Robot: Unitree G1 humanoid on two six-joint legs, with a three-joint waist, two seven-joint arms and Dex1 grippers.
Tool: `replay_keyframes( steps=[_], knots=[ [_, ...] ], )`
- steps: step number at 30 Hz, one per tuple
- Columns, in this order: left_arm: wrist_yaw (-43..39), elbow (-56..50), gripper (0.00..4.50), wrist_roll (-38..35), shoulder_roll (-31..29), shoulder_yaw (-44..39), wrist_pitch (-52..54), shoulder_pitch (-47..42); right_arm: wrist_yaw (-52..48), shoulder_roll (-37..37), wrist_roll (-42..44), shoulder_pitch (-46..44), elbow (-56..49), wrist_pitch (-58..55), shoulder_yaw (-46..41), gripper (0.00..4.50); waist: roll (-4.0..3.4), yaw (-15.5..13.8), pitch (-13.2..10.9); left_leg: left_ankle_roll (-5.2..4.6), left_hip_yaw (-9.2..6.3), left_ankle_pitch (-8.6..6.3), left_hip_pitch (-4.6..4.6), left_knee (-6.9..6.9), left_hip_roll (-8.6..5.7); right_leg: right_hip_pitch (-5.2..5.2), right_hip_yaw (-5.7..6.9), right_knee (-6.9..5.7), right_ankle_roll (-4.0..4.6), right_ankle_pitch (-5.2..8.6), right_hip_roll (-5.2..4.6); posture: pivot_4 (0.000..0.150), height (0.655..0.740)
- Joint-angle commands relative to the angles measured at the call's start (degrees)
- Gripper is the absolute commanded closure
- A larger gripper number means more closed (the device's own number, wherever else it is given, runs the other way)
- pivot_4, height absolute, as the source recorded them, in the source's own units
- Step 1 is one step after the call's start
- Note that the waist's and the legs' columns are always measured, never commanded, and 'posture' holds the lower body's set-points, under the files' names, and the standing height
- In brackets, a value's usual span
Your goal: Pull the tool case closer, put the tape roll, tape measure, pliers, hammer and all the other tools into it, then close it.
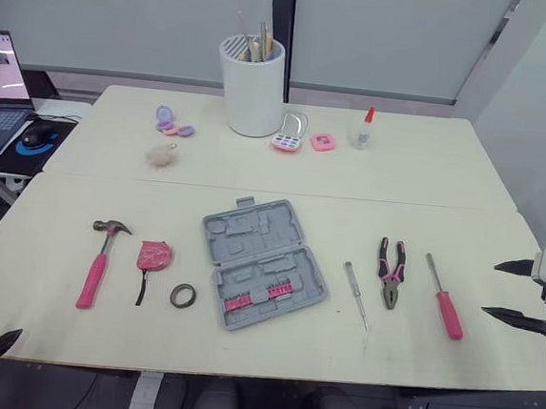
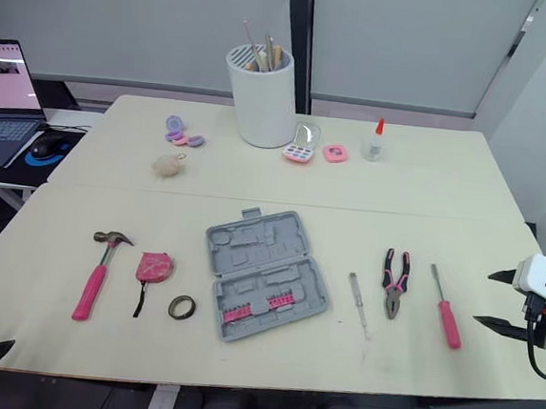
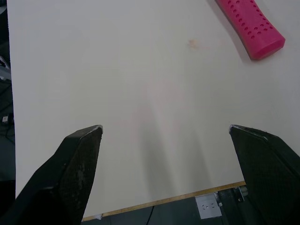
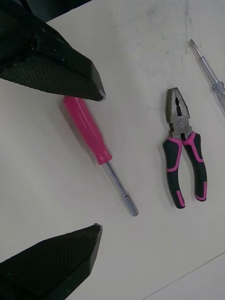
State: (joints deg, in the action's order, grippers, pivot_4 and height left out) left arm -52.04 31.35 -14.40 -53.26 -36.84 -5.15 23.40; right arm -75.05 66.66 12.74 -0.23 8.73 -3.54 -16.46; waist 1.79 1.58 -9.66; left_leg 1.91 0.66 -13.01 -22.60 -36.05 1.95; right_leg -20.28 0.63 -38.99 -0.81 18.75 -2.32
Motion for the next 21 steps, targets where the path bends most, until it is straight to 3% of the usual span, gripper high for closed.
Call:
replay_keyframes(
  steps=[1, 7, 21],
  knots=[
    [0.2, -2.8, 0.00, -1.2, 0.1, -0.6, 2.3, 0.1, -0.2, 1.1, 0.3, -0.3, -0.8, 0.5, -1.0, 0.02, 0.00, 0.0, 0.0, 0.00, 0.00, 0.00, 0.00, 0.00, 0.00, 0.00, 0.00, 0.00, 0.00, 0.00, 0.00, 0.150, 0.7376],
    [1.9, -6.3, 0.00, -1.1, 0.8, -0.9, 6.5, 0.3, 0.0, 0.9, 0.3, 0.5, -1.0, 0.2, -1.4, 0.02, 0.00, 0.0, 0.0, 0.00, -0.01, 0.00, -0.01, 0.00, -0.01, 0.01, 0.00, 0.00, 0.00, 0.00, 0.00, 0.150, 0.7376],
    [-5.7, -9.5, 0.00, -6.4, 1.2, -3.0, 10.9, 2.2, -0.6, 0.9, 1.5, 0.4, -1.7, -4.7, -0.7, 0.02, -0.01, 0.0, 0.0, 0.00, 0.00, 0.00, 0.00, 0.00, -0.01, 0.00, 0.00, 0.00, 0.00, 0.00, 0.01, 0.150, 0.7376]
  ],
)
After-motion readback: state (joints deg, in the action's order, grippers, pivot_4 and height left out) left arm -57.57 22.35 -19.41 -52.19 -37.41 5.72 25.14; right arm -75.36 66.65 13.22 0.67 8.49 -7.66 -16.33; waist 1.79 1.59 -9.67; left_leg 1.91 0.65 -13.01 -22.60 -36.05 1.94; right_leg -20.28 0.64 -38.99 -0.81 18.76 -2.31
